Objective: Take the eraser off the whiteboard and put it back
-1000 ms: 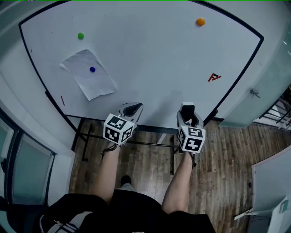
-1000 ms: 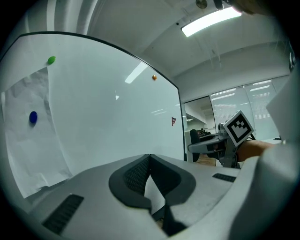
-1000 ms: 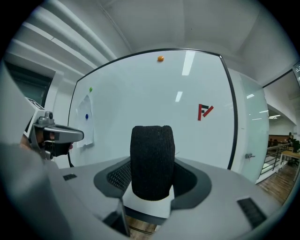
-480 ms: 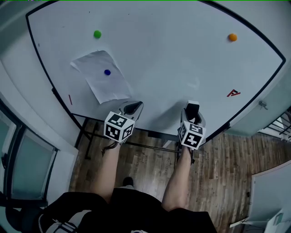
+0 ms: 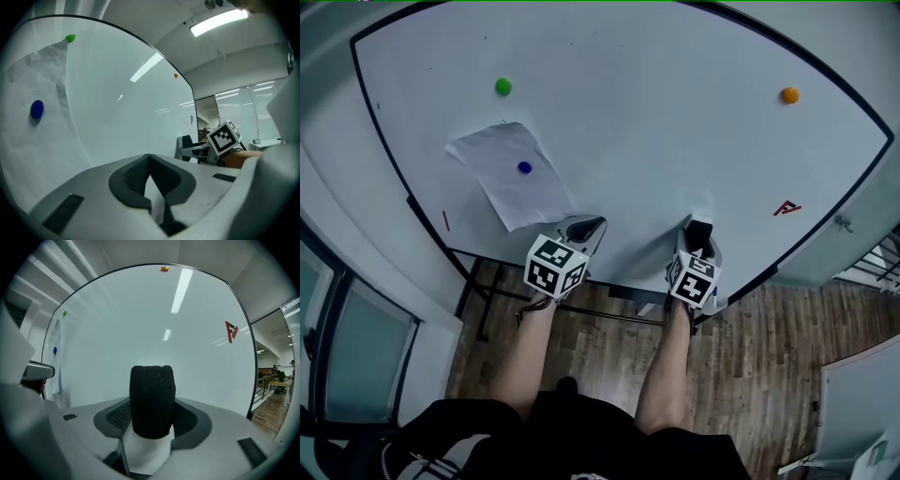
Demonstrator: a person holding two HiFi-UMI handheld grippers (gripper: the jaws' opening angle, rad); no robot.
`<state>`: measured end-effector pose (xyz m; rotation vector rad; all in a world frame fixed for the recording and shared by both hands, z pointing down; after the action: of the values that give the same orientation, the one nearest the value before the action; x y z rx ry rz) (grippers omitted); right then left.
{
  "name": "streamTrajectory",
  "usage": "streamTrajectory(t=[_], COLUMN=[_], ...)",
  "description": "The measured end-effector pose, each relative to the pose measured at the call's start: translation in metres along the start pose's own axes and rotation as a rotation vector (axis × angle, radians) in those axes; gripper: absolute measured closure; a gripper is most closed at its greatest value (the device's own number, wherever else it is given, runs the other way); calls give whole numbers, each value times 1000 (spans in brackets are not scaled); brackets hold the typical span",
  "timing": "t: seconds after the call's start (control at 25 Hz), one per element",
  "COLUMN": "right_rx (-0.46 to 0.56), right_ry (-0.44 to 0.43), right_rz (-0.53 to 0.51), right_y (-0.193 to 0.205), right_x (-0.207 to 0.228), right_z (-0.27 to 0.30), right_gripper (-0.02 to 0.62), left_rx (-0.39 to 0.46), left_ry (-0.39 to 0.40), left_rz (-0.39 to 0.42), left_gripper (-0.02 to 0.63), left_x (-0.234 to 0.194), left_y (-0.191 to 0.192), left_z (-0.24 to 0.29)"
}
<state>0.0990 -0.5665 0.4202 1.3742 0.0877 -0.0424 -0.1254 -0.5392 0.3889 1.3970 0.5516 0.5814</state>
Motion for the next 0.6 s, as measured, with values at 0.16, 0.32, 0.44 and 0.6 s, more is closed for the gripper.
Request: streamTrajectory(t=[0.16, 0.32, 0.44, 0.6], right_rx=[16, 25, 22, 14], right_ry=[0, -43, -69, -99], right_rz=[6, 38, 52, 77], right_y=[-1, 1, 8, 18], right_x=[-1, -2, -1, 4], right_z=[2, 0, -7, -23], right_gripper=[350, 348, 339, 337], left_rx=[-9, -20, -33, -37], left_ry=[18, 28, 32, 20], left_rz=[7, 4, -1, -14], left_gripper=[586, 586, 586, 586], left_x=[3, 9, 18, 29], left_y=[1, 6, 14, 21], left_z=[8, 12, 11, 6])
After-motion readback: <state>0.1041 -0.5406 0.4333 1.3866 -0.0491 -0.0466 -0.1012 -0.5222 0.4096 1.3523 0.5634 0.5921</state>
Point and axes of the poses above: the fingertips, and each gripper's own axes: z forward along the fingers, x to its right, y out of its underside, the point moved 1 cm from there along -z, backward along the fingers, and after that the axes turned 2 degrees about -z, right-handed, at the moved point
